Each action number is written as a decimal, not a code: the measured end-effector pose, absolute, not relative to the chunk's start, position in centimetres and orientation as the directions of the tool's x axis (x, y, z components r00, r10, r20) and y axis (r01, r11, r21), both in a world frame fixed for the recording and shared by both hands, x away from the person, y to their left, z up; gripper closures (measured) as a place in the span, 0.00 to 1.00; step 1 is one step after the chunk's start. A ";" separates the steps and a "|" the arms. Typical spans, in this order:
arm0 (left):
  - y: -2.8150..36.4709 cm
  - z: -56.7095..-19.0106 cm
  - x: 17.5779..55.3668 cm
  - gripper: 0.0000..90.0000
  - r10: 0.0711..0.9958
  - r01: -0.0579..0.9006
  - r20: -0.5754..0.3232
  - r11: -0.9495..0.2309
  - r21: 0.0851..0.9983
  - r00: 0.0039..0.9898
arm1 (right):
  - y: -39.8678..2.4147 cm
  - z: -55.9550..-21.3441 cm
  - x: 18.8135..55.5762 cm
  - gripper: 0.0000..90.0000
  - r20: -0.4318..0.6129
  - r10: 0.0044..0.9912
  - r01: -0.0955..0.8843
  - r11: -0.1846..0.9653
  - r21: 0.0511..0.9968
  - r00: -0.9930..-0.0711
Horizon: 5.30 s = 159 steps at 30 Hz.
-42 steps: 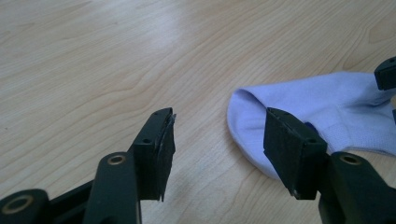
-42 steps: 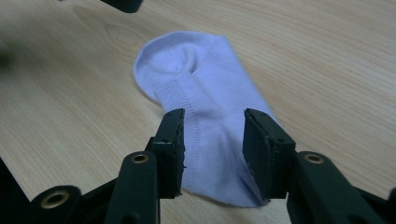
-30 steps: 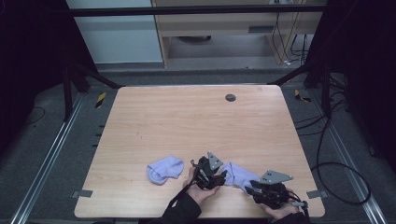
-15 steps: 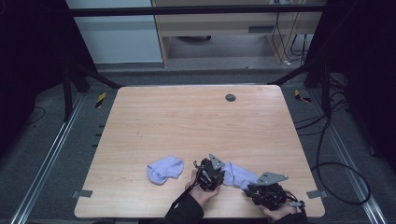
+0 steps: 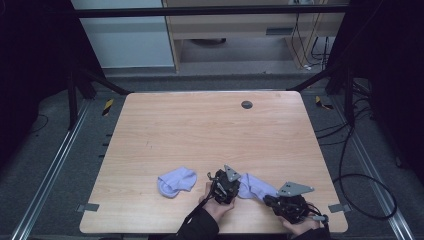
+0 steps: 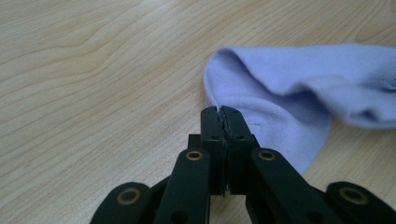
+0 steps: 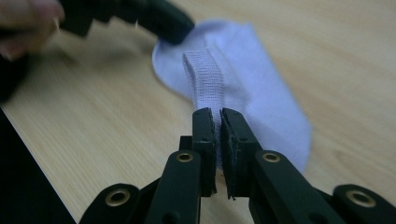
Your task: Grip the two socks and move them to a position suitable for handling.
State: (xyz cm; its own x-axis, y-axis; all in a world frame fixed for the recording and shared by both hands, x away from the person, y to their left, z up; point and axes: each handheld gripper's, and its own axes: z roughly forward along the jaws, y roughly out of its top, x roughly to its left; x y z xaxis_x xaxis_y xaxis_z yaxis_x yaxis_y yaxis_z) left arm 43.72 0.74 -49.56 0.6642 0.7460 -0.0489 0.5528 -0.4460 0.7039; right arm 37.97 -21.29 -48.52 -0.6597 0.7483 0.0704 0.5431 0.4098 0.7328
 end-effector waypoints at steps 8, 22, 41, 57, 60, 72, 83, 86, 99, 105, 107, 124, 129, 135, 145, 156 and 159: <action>0.7 -49.6 43.6 0.99 0.742 0.548 -0.048 -0.449 0.706 0.669 | -23.1 -47.0 39.1 0.94 0.101 0.837 0.530 0.242 0.813 -0.537; 0.7 -49.7 43.6 0.98 0.740 0.547 -0.046 -0.452 0.705 0.671 | -24.6 -47.5 43.2 0.93 0.080 0.901 0.567 0.198 0.799 -0.427; 1.3 -49.3 43.4 0.75 0.755 0.543 -0.052 -0.420 0.727 0.654 | -25.4 -48.1 45.6 0.69 -0.006 0.923 0.586 0.249 0.771 -0.384; 1.0 -49.7 43.6 0.98 0.756 0.564 -0.072 -0.418 0.712 0.651 | -25.9 -49.8 46.2 0.92 0.038 0.925 0.670 0.245 0.701 -0.379; 1.0 -49.6 43.6 0.99 0.755 0.564 -0.077 -0.413 0.715 0.651 | -25.9 -49.4 46.1 0.96 0.032 0.925 0.668 0.249 0.701 -0.379; 0.6 -48.9 45.5 0.99 0.759 0.543 -0.049 -0.417 0.729 0.649 | -26.7 -47.6 43.5 0.96 0.057 0.934 0.670 0.209 0.712 -0.353; 1.3 -48.0 45.5 0.72 0.732 0.502 -0.035 -0.431 0.750 0.680 | -26.7 -47.7 43.0 0.77 0.046 0.934 0.637 0.206 0.743 -0.355; 1.8 -47.3 45.5 0.66 0.723 0.480 -0.017 -0.440 0.759 0.690 | -26.6 -47.3 43.0 0.75 0.082 0.925 0.612 0.177 0.771 -0.371; 9.4 -41.9 45.7 0.42 0.726 0.418 0.005 -0.401 0.815 0.687 | -23.4 -45.5 43.1 0.54 0.090 0.859 0.515 0.215 0.830 -0.504; 13.6 -41.2 45.2 0.38 0.762 0.423 0.015 -0.376 0.825 0.647 | -21.1 -45.0 43.2 0.50 0.049 0.822 0.476 0.279 0.834 -0.567; 14.9 -41.3 45.0 0.38 0.780 0.430 0.022 -0.368 0.825 0.626 | -20.3 -44.8 43.2 0.49 0.042 0.812 0.466 0.291 0.836 -0.582; 23.2 -42.9 43.6 0.42 0.893 0.487 0.028 -0.271 0.831 0.448 | -11.3 -43.2 44.6 0.48 0.026 0.686 0.378 0.369 0.849 -0.728; 24.6 -44.0 43.1 0.45 0.909 0.511 0.029 -0.261 0.819 0.417 | -8.6 -43.2 44.6 0.50 0.015 0.645 0.358 0.404 0.842 -0.764; 25.5 -45.5 42.5 0.46 0.913 0.551 0.032 -0.273 0.789 0.407 | -5.5 -43.8 44.7 0.54 0.010 0.597 0.345 0.450 0.823 -0.802; 25.0 -47.1 42.0 0.50 0.900 0.596 0.025 -0.309 0.741 0.435 | -1.1 -45.9 44.7 0.65 -0.012 0.537 0.326 0.530 0.783 -0.844; 24.0 -48.2 42.1 0.55 0.883 0.632 0.024 -0.354 0.690 0.468 | 1.1 -48.9 45.3 0.68 -0.022 0.519 0.341 0.594 0.729 -0.855; 23.9 -48.5 42.2 0.59 0.881 0.644 0.013 -0.357 0.676 0.473 | 1.5 -49.4 45.4 0.69 -0.026 0.508 0.336 0.607 0.720 -0.861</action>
